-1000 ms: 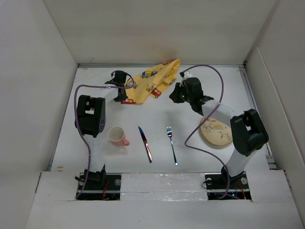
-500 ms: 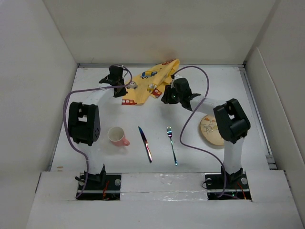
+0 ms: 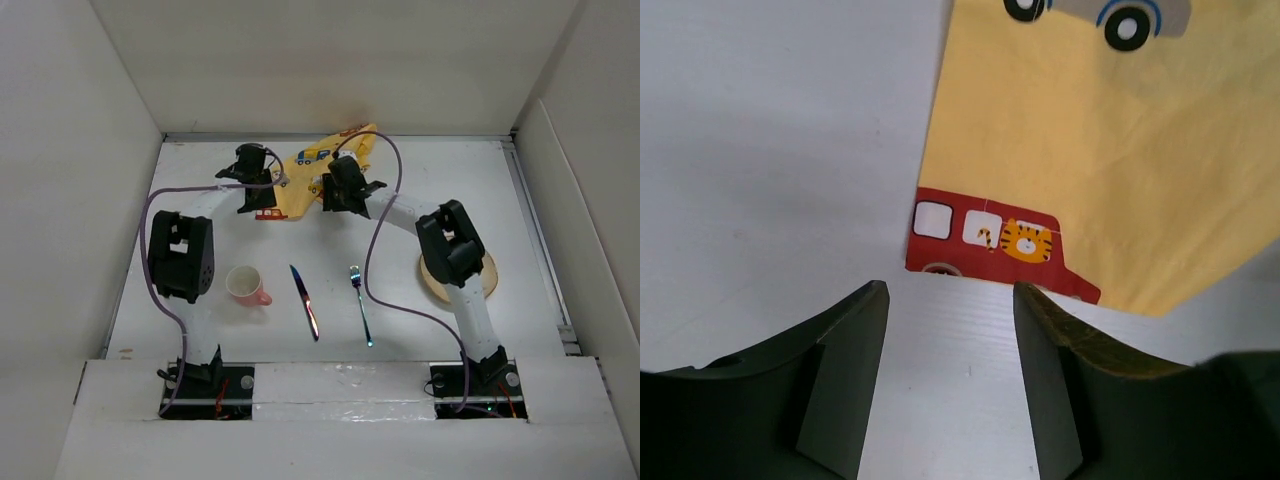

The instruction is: Set the dinner table for one person

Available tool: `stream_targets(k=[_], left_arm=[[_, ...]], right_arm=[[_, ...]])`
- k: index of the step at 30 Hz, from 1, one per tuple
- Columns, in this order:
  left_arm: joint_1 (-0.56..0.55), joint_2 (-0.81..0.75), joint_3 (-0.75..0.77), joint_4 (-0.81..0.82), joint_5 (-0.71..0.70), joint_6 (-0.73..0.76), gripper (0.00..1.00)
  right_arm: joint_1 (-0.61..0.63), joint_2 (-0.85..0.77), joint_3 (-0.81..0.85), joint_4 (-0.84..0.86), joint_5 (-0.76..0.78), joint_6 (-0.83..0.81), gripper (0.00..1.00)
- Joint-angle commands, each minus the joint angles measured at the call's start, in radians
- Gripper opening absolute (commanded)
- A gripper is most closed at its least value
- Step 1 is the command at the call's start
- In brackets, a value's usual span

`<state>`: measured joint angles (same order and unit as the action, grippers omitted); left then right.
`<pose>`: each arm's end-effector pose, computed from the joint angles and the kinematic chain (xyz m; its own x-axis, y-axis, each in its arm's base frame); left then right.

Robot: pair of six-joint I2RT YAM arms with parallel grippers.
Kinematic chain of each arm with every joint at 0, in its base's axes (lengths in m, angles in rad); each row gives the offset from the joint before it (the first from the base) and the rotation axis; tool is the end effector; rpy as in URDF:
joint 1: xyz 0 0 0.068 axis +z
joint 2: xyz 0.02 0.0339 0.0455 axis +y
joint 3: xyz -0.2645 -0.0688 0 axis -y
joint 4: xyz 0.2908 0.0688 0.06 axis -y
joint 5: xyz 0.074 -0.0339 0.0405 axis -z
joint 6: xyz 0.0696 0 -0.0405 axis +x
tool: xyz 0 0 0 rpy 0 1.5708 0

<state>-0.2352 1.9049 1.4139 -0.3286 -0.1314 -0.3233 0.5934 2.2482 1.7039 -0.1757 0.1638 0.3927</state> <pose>0.4777 -0.1051 0.1747 -0.7197 -0.1514 -0.6776 -0.0892 0.9880 -0.1260 0.4813 0.3109 0.1263 -0.6773 -0.0014 -0.7357 -0.2066 0.9601 0.1884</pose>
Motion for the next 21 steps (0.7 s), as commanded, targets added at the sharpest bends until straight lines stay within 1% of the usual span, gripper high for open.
stream_targets(k=[1,4,5,8,10,11,13,14,15,16,17,18,19,20,21], left_arm=[[-0.001,0.017,-0.015,-0.026,-0.028,0.004,0.5],[-0.001,0.026,-0.029,-0.018,-0.042,0.006,0.5],[-0.001,0.052,-0.027,-0.018,-0.069,0.009,0.49],[-0.001,0.083,-0.02,-0.02,-0.085,0.013,0.47],[-0.001,0.098,-0.018,-0.018,-0.054,0.01,0.44],[-0.001,0.109,-0.02,-0.015,-0.047,0.01,0.43],[-0.001,0.112,-0.024,-0.012,-0.037,0.01,0.39],[-0.001,0.114,-0.027,-0.009,-0.037,0.01,0.38],[-0.001,0.117,-0.033,-0.004,-0.037,0.01,0.32],[-0.001,0.117,-0.033,-0.004,-0.037,0.01,0.29],[-0.001,0.118,-0.033,-0.004,-0.039,0.01,0.27],[-0.001,0.118,-0.033,-0.004,-0.039,0.009,0.26],[-0.001,0.118,-0.032,-0.003,-0.039,0.009,0.23],[-0.001,0.117,-0.03,-0.003,-0.037,0.009,0.2],[-0.001,0.115,-0.03,0.0,-0.037,0.006,0.16]], right_arm=[[0.005,0.037,0.089,-0.073,0.077,-0.002,0.51],[0.005,0.1,0.187,-0.143,0.094,-0.003,0.51],[0.014,0.125,0.222,-0.171,0.112,-0.005,0.52],[0.023,0.14,0.246,-0.179,0.138,-0.008,0.51],[0.023,0.148,0.26,-0.185,0.149,-0.008,0.49],[0.023,0.152,0.263,-0.185,0.151,-0.008,0.44],[0.023,0.169,0.289,-0.214,0.155,-0.009,0.38],[0.023,0.175,0.298,-0.223,0.155,-0.011,0.36],[0.023,0.177,0.301,-0.225,0.155,-0.014,0.32],[0.023,0.177,0.303,-0.225,0.155,-0.014,0.32],[0.023,0.174,0.3,-0.225,0.154,-0.014,0.26],[0.023,0.174,0.296,-0.22,0.152,-0.012,0.24],[0.023,0.162,0.274,-0.211,0.154,-0.009,0.19],[0.023,0.153,0.255,-0.203,0.155,-0.008,0.1],[0.014,0.142,0.234,-0.177,0.158,-0.005,0.07]])
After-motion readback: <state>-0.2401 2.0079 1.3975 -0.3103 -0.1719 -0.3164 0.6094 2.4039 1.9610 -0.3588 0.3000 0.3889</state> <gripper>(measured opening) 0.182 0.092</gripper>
